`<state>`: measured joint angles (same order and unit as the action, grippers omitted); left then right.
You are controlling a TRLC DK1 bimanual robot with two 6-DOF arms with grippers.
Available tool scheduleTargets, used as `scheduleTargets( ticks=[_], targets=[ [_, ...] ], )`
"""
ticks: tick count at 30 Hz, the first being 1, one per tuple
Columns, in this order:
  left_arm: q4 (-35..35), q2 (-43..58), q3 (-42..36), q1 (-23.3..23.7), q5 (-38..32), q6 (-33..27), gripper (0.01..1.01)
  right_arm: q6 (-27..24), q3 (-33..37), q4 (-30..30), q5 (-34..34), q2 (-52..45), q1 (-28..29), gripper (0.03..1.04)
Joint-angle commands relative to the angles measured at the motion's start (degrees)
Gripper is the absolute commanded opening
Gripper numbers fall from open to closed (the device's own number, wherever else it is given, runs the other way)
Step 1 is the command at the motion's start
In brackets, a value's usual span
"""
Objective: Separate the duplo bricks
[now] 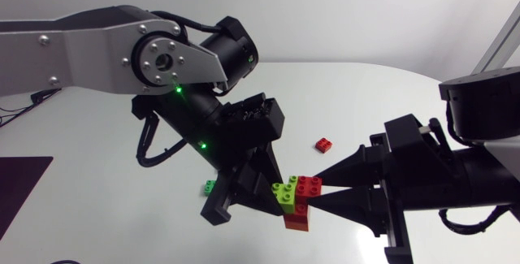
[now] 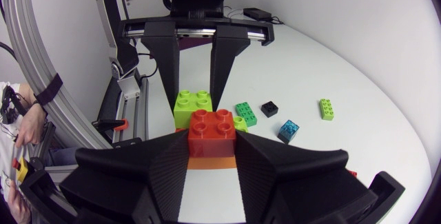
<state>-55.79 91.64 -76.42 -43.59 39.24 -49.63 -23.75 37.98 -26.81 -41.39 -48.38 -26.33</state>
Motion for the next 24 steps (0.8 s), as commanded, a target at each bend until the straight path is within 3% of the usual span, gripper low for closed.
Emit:
scheduleTargets(
  ticks=[1,24],
  targets=[
    [0.16,-0.05,-3.21,0.53,2.42,0.67,0.336,0.28,-1.94,-0.09,0.78,-0.4,-0.74,0.29],
    [0.68,-4.01,0.31,1.32,1.45,0.06,0.336,0.9,-1.33,0.62,2.1,-2.86,-0.57,0.29]
  ],
)
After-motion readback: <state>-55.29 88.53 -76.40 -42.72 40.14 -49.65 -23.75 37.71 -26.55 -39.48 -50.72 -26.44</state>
